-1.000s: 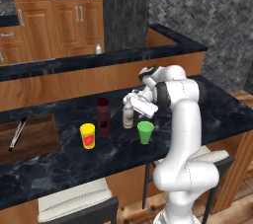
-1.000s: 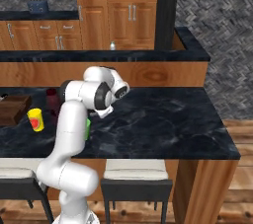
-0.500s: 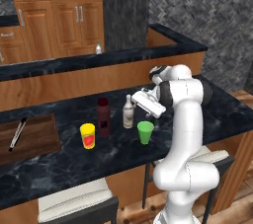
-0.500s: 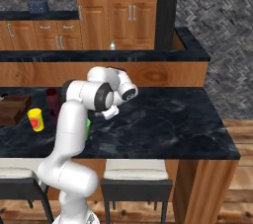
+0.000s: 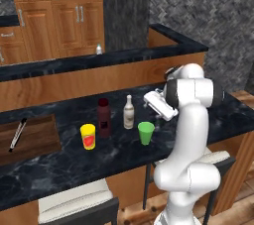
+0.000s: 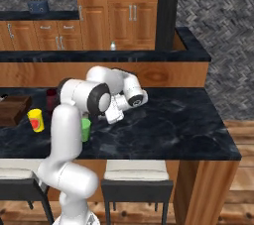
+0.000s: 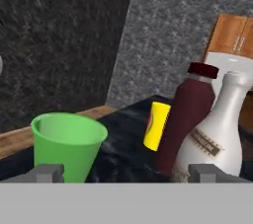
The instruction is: Place the drinks on the dining counter in a tight cluster.
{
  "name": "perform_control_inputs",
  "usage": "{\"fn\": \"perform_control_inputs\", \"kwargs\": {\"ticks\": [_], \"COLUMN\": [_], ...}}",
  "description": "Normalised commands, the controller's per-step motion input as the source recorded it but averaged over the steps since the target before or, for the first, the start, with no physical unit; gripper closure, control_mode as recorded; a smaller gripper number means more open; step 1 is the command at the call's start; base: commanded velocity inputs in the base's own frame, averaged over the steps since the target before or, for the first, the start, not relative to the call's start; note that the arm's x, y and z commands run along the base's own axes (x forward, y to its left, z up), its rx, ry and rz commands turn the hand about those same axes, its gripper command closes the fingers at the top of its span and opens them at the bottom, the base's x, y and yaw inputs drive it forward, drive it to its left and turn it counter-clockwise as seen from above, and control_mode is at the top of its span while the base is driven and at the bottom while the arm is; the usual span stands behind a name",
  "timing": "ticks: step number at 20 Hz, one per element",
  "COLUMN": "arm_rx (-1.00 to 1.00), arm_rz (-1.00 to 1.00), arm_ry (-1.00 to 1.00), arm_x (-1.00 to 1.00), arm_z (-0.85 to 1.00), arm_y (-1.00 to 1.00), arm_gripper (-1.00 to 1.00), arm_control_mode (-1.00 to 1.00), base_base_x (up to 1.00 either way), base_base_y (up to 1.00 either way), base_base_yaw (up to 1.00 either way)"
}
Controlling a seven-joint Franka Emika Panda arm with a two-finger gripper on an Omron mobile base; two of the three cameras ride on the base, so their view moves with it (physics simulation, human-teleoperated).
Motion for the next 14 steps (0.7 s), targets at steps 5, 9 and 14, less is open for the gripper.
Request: {"fn": "perform_control_inputs", "kwargs": {"ticks": [5,9,14], "arm_rx": [0.0,0.0,0.0], "arm_rz": [-0.29,-0.3,-0.24], "arm_ry": [0.0,0.07,0.06], "arm_x": [-0.49,-0.43,-0.45], "arm_z": [0.26,0.29,0.25], "arm_y": [-0.15,-0.17,-0.18], "arm_gripper": [-1.0,-1.0,-1.0], "arm_control_mode": [-1.0,-1.0,-1.0], "base_base_x": [0.0,0.0,0.0], "base_base_y": [0.0,0.0,0.0], "base_base_yaw": [0.0,0.0,0.0]}}
